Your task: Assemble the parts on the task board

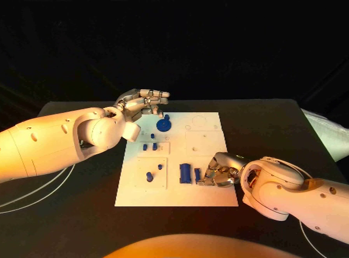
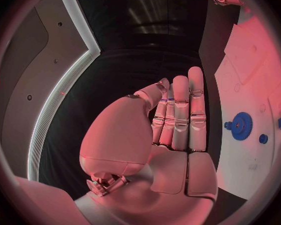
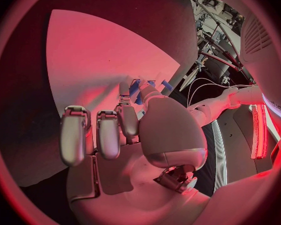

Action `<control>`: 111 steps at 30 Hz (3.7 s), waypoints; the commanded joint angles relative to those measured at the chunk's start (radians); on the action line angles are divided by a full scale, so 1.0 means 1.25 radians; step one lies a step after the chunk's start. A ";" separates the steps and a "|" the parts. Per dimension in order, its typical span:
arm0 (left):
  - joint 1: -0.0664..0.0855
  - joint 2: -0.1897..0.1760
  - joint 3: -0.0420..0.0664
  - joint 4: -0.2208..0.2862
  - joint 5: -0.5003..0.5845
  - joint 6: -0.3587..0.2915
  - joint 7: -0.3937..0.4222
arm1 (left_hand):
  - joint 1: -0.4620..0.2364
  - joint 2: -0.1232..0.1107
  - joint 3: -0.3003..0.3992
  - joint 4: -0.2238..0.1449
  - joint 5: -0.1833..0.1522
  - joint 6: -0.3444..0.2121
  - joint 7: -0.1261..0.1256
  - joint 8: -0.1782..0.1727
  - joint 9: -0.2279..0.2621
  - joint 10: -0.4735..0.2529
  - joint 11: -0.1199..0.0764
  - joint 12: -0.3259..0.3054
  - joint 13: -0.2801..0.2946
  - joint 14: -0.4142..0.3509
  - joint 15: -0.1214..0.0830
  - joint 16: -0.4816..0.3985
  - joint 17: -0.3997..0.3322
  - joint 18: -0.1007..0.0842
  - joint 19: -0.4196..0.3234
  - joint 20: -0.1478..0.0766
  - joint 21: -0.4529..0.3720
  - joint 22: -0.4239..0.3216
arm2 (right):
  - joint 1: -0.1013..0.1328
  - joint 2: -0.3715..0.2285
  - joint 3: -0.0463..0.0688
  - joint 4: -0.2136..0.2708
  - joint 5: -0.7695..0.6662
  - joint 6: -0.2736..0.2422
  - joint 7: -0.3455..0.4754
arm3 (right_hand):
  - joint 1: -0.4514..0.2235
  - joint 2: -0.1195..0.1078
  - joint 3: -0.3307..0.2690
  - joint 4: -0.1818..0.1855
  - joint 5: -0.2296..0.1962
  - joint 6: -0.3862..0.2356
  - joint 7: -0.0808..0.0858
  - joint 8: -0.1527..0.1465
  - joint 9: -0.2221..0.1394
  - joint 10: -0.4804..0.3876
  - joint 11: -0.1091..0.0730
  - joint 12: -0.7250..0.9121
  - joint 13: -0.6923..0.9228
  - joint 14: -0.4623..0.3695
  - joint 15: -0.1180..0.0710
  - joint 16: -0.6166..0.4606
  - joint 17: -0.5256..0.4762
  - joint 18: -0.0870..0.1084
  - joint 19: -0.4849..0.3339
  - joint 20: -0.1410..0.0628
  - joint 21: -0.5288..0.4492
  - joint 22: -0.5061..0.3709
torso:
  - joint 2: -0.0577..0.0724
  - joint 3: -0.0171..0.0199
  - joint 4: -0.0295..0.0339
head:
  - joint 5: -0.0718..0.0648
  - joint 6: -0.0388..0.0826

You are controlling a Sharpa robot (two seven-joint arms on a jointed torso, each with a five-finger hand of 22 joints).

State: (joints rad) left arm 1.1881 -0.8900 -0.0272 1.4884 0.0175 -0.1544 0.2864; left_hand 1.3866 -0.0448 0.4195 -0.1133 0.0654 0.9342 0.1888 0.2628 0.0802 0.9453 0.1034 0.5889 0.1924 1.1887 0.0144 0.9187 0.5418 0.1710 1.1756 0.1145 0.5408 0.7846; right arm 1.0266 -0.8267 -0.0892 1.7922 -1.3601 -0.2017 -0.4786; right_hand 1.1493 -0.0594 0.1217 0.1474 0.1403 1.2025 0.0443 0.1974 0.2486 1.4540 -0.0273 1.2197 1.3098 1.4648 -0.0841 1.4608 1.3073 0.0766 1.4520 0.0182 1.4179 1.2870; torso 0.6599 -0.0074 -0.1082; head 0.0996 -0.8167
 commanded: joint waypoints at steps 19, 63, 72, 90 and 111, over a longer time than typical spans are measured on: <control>0.000 0.001 0.001 0.001 -0.003 0.017 0.006 | -0.007 0.002 0.003 -0.003 0.004 -0.005 -0.003 0.006 -0.001 -0.006 0.000 0.004 -0.002 -0.007 0.002 0.004 -0.002 0.009 -0.007 -0.002 0.006 0.002 | -0.002 0.012 0.000 -0.020 -0.021 0.027 -0.033 | 0.011 0.037 -0.023 0.001 0.021 -0.008 0.000 0.006 0.007 0.002 -0.002 0.001 0.036 0.061 -0.007 -0.001 0.083 -0.014 0.003 -0.001 -0.001 0.001 | 0.000 0.0003 -0.0004 | -0.001 -0.001; 0.000 -0.001 0.000 -0.011 -0.003 0.017 0.009 | -0.014 0.000 0.001 -0.002 0.003 -0.007 -0.003 0.007 -0.002 -0.007 0.001 0.005 -0.003 -0.009 0.002 0.004 -0.003 0.008 -0.009 -0.001 0.006 0.003 | 0.040 -0.067 0.021 -0.010 0.304 -0.135 0.318 | 0.044 0.020 -0.098 -0.025 0.063 -0.077 0.029 -0.031 0.002 -0.036 0.021 -0.080 -0.004 0.060 0.010 -0.008 0.075 -0.012 -0.005 0.010 -0.012 -0.013 | -0.003 -0.0013 -0.0005 | -0.006 0.013; -0.015 0.016 0.000 -0.043 0.013 -0.010 0.031 | -0.065 -0.020 -0.041 0.029 0.002 -0.026 0.000 0.011 -0.005 -0.043 0.011 -0.022 -0.022 -0.096 0.023 -0.062 -0.039 0.007 -0.082 0.016 -0.058 -0.032 | 0.085 -0.036 0.026 -0.139 0.657 -0.152 0.520 | 0.121 0.063 -0.065 -0.075 0.043 -0.127 0.056 -0.073 -0.012 -0.209 0.044 -0.449 -0.233 0.007 0.030 -0.153 -0.095 0.024 -0.091 0.030 -0.127 -0.189 | -0.026 -0.0078 -0.0038 | -0.010 0.033; -0.080 0.121 0.000 -0.196 0.061 -0.111 0.103 | -0.046 -0.010 -0.051 0.067 0.002 -0.024 -0.015 -0.066 -0.011 0.004 0.052 -0.246 -0.104 -0.192 0.100 -0.526 -0.258 0.010 -0.271 0.110 -0.344 -0.290 | 0.088 0.159 0.040 -0.527 0.921 -0.019 0.674 | 0.131 0.048 0.138 -0.176 -0.047 -0.177 0.112 -0.107 -0.078 -0.278 0.126 -0.904 -0.865 -0.290 0.142 -1.039 -0.791 0.087 -0.363 0.142 -0.883 -0.869 | -0.109 -0.0164 -0.0077 | -0.017 0.129; -0.095 0.127 0.006 -0.134 0.024 -0.224 0.114 | -0.616 0.036 -0.216 0.091 -0.052 -0.405 -0.083 -0.210 -0.064 -0.402 -0.018 -0.394 -0.154 -0.597 0.045 -0.677 -0.376 -0.059 -0.632 0.006 -0.433 -0.504 | 0.066 0.136 0.051 -0.452 0.950 -0.133 0.694 | -0.447 0.048 0.030 -0.118 -0.112 -0.597 0.033 -0.158 -0.199 -0.748 0.022 -0.976 -1.048 -0.735 0.067 -1.169 -0.959 0.016 -0.763 0.053 -1.041 -1.030 | -0.102 -0.0016 0.0469 | -0.054 0.162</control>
State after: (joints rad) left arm 1.0717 -0.7280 -0.0209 1.3060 0.0642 -0.3504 0.3940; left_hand 0.8353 -0.0076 0.2027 -0.0023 0.0126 0.5800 0.1159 0.0752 0.0107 0.6007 0.1099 0.1304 0.0099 0.5992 0.0946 0.0961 0.0981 0.1310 0.5230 0.1662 0.0117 0.2093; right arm 1.1118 -0.6537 -0.0271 1.2095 -0.2122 -0.2812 0.3515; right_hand 0.7984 0.0011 0.2159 -0.0434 0.0186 0.6161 0.1153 0.0130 0.0515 0.7032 0.0567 0.0191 0.0378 0.7376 0.0127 0.0257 0.1476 0.1368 0.6741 0.1149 0.1572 0.0804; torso 0.5240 -0.0159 -0.0842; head 0.0482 -0.6208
